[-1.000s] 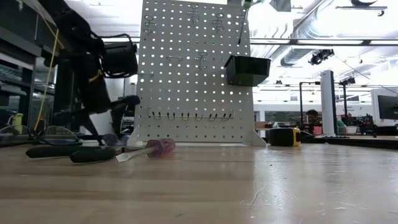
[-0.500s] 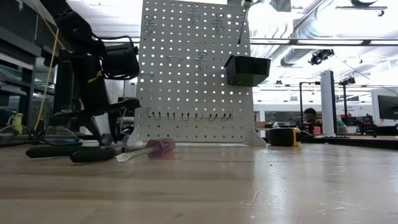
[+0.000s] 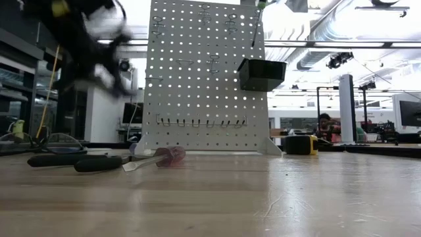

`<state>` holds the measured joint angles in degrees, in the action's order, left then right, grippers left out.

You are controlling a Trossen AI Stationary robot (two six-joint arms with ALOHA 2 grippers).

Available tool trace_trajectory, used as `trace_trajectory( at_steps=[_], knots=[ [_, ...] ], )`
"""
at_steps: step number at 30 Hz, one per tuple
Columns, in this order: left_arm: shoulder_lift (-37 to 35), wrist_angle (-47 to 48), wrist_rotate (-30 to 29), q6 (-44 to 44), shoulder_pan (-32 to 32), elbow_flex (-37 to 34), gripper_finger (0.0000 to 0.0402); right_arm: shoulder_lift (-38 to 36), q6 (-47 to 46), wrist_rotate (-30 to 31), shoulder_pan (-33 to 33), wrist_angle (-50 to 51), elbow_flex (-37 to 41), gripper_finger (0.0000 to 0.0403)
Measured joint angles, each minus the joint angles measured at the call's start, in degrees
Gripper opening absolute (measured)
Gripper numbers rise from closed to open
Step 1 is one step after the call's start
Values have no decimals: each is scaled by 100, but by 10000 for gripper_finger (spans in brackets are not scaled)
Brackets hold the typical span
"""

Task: Hang tools onto peg board
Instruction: Hang the blue screwdriver on the peg board

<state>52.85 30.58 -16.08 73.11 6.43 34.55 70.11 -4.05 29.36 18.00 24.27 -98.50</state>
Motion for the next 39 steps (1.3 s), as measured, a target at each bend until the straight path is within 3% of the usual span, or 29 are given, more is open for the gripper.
trace_trajectory(
  at_steps=[4,8,16,21,25,31,39],
  knots=[
    [-847,-928,-142,-1081,-376,407,76,2,11,0,0,0,0,275],
    [-1024,-2069,-577,-2481,-538,1132,76,2,56,0,0,-4,0,275],
    [93,-2429,-1033,-6559,-532,3373,76,2,0,0,0,-9,0,275],
    [767,-2452,-1812,-8647,-328,4147,76,2,-106,0,0,-9,0,275],
    [998,-2543,-2340,-9002,-56,4191,76,2,-151,0,0,-11,0,275],
    [1138,-2664,-2356,-8538,248,4179,76,2,-151,0,-2,-11,0,275],
    [977,-3954,-2415,-8326,334,3433,76,0,-149,0,-2,-13,0,275]
  ],
)
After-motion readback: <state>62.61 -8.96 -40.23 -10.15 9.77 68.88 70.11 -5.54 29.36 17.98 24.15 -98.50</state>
